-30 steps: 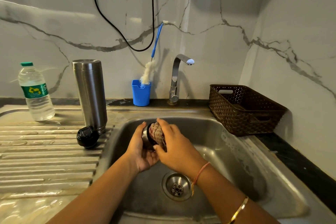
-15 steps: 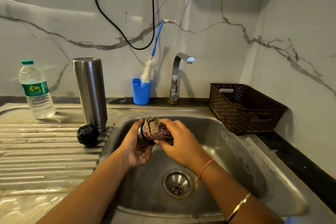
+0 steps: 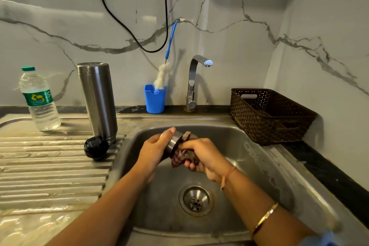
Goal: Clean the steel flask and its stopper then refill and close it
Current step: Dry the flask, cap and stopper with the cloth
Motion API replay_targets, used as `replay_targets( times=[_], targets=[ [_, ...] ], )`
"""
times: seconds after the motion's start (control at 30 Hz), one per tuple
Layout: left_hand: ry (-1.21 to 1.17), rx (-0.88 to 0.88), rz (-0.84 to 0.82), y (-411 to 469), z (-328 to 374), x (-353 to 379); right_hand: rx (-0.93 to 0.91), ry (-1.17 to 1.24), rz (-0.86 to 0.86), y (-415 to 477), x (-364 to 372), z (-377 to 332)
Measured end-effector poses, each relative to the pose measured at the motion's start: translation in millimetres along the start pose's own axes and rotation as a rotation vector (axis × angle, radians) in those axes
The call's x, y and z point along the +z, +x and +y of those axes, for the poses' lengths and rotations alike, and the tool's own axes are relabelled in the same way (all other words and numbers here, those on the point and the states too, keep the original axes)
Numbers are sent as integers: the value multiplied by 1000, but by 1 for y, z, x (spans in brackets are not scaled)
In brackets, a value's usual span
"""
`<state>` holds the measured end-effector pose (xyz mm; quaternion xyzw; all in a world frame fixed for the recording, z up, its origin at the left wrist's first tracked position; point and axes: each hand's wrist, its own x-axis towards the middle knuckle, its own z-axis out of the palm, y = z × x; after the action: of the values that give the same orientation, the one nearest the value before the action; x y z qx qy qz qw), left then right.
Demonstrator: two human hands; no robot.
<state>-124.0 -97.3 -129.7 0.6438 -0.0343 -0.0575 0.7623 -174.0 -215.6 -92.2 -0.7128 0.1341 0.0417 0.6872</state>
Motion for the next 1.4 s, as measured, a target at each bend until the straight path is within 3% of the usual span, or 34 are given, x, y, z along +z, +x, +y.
replay_targets(
  times=[0.07, 0.17, 0.2, 0.27, 0.33, 0.37, 0.47, 0.53, 0.6, 0.67, 0.7, 0.73, 0.87, 0.93, 1.0, 1.03, 1.1, 1.17, 1.23, 1.3, 1.33, 1.4],
  targets=[
    [-90, -75, -32, -1, 3, 2, -176, -95, 80, -1, 1, 4],
    [-230, -294, -75, -6, 8, 2, -806, -990, 288, 0, 6, 19],
    [-202, -319, -66, -6, 6, 2, -883, -1157, 281, -1, 7, 19],
    [-23, -242, 17, -1, 1, 1, -781, -1239, 242, 2, 6, 14],
    [171, -67, 136, 2, 0, 1, -615, -1093, 254, 3, 5, 10],
    [218, 21, 166, 3, 1, 1, -504, -889, 245, 7, 4, 10],
    [280, 206, 111, 0, 2, 3, 44, -47, 17, 10, -4, 2],
    [230, 190, 42, -3, 0, 7, 114, 106, -30, 12, -9, 4],
    [6, -15, 16, -5, 1, 11, -174, -229, 123, 10, -5, 8],
    [-197, -217, 22, -7, 3, 14, -778, -926, 338, 13, 1, 19],
    [-219, -252, 37, -6, 3, 13, -1018, -1148, 419, 14, 2, 24],
    [-190, -241, 61, -4, 2, 12, -1094, -1236, 421, 14, 1, 24],
    [152, 75, 189, -3, 3, 8, -775, -1094, 315, 12, -1, 15],
    [275, 287, 193, -6, 6, 7, -510, -657, 209, 13, 0, 10],
    [387, 501, 130, -12, 7, 6, -110, -135, 6, 18, -9, 6],
    [434, 580, 79, -12, 3, 5, 53, 35, -117, 18, -17, 6],
    [462, 624, 3, -11, -2, 7, 174, 197, -209, 20, -28, 7],
    [355, 486, -16, -8, -4, 13, 20, 33, -79, 17, -26, 5],
    [97, 93, -19, -7, 1, 16, -437, -488, 200, 13, -16, 7],
    [-84, -302, -71, -9, 5, 13, -962, -1085, 310, 14, -11, 18],
    [-96, -379, -93, -10, 5, 11, -1080, -1204, 313, 17, -14, 20],
    [-62, -337, -84, -9, 3, 10, -986, -1185, 263, 20, -18, 20]
  ],
)
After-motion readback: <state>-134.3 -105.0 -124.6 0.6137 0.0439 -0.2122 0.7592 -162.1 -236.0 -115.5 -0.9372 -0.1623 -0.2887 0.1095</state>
